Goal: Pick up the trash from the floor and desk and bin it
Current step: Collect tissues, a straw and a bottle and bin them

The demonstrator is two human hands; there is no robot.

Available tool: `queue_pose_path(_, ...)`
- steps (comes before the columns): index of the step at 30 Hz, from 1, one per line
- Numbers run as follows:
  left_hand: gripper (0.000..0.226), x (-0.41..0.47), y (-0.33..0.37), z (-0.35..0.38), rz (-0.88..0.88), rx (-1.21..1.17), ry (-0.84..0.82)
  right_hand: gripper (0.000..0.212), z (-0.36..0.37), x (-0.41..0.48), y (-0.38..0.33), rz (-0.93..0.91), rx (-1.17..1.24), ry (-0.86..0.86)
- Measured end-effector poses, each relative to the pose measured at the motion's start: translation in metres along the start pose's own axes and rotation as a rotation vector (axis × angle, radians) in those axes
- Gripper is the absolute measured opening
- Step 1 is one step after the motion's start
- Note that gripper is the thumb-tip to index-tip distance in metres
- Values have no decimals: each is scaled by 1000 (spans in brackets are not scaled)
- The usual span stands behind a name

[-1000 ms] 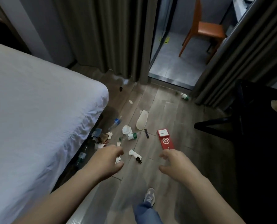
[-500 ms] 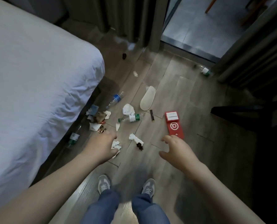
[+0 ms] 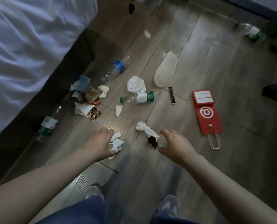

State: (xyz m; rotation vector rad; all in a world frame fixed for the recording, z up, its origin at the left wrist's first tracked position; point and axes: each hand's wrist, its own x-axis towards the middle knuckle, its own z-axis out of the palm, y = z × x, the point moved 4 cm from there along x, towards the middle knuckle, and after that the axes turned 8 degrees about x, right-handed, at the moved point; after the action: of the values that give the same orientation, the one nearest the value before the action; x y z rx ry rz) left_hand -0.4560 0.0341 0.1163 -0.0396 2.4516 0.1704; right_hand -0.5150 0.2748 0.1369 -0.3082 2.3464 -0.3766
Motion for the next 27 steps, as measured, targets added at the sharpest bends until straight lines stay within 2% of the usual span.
queue_pose_path(2,63,35,-13,41,17,25,5,50,34,40,16,-25,-39,-9)
queue_pose_path(5,87,82,-28,92,22,79,23,54,79,99,39,-85,-138,-5)
queue_pose_path(8,103,120,-39,124,28,119,125,60,116,144,58,-121,-204,-9)
queue_pose_path(11,106,135,-43,146,49,147,174,67,139,165,71,-119,-157,-11)
queue_pose_path(16,115,132,-46,157,63,154,135,69,144,167,75,-97,-120,37)
queue_pose_path(21,110,135,-53,161,92,122,131,84,151,169,80,-75,-122,29)
queue_pose_path(27,108,137,-62,168,106,86,142,83,150,173,82,-83,-130,56)
